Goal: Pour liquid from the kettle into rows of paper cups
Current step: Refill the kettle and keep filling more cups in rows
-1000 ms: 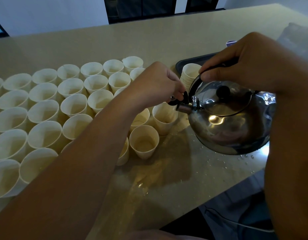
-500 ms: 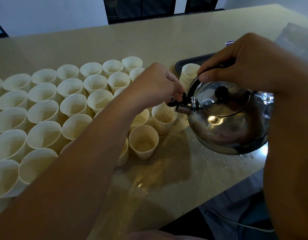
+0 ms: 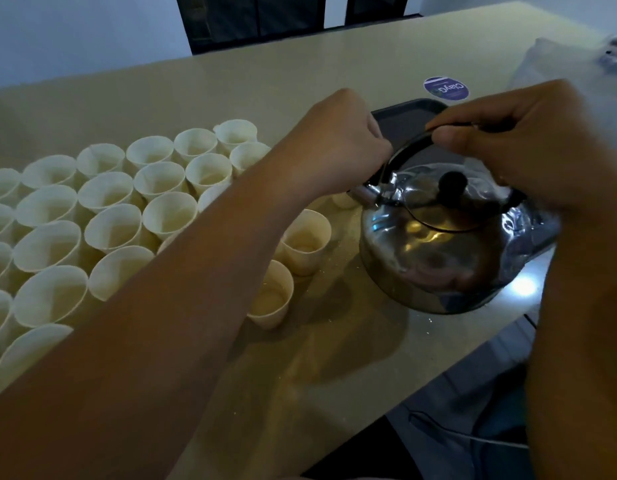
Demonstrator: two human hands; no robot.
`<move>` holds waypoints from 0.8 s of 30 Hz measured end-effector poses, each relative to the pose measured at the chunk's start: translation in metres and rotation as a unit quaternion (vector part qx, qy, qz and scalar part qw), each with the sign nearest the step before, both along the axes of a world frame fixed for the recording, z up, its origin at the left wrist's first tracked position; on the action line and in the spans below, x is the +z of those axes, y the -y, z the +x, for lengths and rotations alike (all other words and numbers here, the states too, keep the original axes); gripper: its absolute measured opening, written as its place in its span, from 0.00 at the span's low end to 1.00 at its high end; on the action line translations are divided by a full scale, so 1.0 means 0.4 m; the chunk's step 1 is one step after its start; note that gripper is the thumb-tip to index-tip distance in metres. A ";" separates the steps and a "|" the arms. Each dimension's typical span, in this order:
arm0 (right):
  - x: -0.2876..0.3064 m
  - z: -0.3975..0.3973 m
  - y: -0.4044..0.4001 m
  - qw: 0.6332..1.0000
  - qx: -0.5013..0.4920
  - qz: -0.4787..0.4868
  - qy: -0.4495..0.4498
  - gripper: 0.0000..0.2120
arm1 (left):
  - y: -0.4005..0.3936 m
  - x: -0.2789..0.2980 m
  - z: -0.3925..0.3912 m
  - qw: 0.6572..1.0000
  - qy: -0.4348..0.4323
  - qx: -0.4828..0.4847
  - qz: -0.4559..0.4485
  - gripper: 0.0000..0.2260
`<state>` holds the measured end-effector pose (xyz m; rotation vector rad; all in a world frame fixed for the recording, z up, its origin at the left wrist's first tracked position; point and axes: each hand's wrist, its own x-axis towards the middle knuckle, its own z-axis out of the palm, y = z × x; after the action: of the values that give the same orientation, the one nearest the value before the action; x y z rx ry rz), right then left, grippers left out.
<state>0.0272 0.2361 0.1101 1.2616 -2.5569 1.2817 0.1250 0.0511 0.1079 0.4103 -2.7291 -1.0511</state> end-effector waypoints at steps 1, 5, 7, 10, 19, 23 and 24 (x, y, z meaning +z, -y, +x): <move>-0.002 -0.008 -0.015 1.000 -0.014 -0.013 0.002 0.07 | -0.014 0.003 -0.013 1.000 -0.004 -0.008 -0.007 0.10; -0.017 -0.047 -0.071 0.997 -0.067 -0.039 -0.003 0.08 | -0.076 0.008 -0.075 0.999 -0.013 -0.039 -0.014 0.11; -0.028 -0.067 -0.093 0.995 -0.088 -0.055 0.002 0.07 | -0.100 0.001 -0.107 0.998 -0.010 -0.053 -0.016 0.10; -0.050 -0.104 -0.121 0.991 -0.116 -0.064 0.008 0.07 | -0.131 -0.014 -0.157 0.997 0.004 -0.078 -0.026 0.12; -0.123 -0.197 -0.151 0.986 -0.149 -0.068 0.029 0.06 | -0.178 -0.099 -0.258 0.995 0.009 -0.090 -0.033 0.14; -0.140 -0.219 -0.156 0.985 -0.158 -0.068 0.020 0.06 | -0.191 -0.114 -0.281 0.994 0.002 -0.105 -0.012 0.06; -0.143 -0.224 -0.156 0.985 -0.159 -0.064 0.021 0.06 | -0.193 -0.117 -0.284 0.995 0.002 -0.102 -0.010 0.04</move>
<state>-0.0623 0.2987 0.0531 0.7714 -2.5218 1.3847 0.0113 0.1285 0.0609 0.1317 -2.8298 -1.0682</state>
